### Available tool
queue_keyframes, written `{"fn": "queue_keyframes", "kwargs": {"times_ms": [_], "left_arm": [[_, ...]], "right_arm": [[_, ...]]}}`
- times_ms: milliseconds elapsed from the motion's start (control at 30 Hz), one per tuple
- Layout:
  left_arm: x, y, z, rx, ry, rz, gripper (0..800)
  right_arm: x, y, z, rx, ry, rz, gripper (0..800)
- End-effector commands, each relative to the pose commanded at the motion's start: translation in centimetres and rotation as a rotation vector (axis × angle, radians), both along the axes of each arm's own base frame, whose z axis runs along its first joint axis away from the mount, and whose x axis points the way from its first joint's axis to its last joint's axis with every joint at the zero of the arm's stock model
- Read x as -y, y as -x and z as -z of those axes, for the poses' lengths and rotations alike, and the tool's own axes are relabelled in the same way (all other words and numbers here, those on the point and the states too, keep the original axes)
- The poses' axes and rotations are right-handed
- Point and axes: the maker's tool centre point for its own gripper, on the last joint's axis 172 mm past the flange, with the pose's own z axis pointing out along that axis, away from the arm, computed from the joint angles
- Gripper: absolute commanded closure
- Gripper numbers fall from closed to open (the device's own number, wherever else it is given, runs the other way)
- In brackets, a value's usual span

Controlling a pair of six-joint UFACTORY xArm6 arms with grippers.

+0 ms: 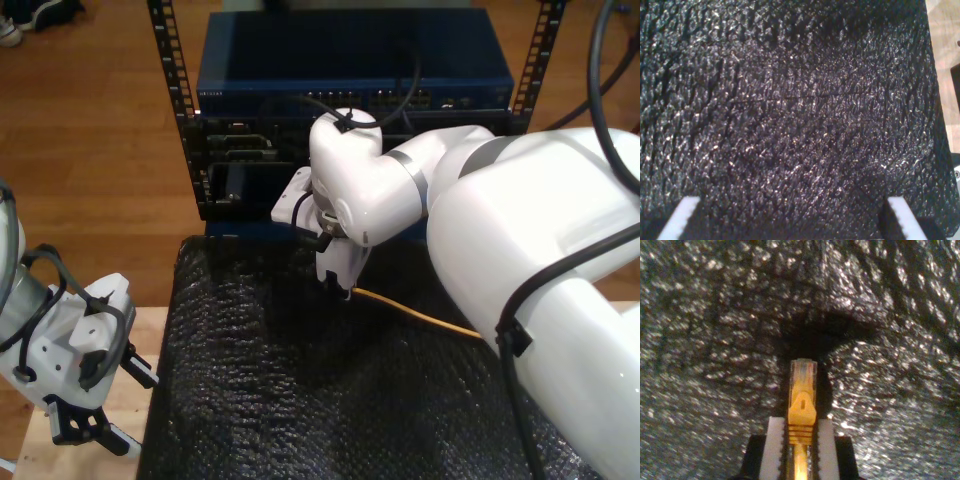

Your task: Grab the cable and plug it in

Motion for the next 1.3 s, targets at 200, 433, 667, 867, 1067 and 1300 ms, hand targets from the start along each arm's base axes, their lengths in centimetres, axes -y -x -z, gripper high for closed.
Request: {"fn": "queue_keyframes", "kwargs": {"times_ms": [200,433,667,867,1067,1300], "left_arm": [[0.0,0.0,0.0,0.001,0.0,0.001,0],[0.1,0.1,0.0,-0.003,0.003,0.003,0],[0.2,0.3,-0.1,-0.008,0.007,0.003,0],[0.2,0.2,-0.2,-0.006,0.007,0.001,0],[0.9,-0.4,-0.8,0.012,0.032,-0.013,0],[2.6,-1.8,-2.6,0.052,0.096,-0.043,0]], "right_arm": [[-0.1,-0.3,-1.7,0.02,-0.008,-0.02,773],[0.1,0.2,-3.9,0.026,-0.013,-0.091,782],[0.6,1.8,-5.8,0.009,-0.014,-0.173,789],[-1.2,5.8,-8.2,-0.062,-0.129,-0.259,793],[-2.6,9.4,-11.4,-0.127,-0.243,-0.335,793],[-1.6,11.6,-14.0,-0.129,-0.264,-0.375,793]]}}
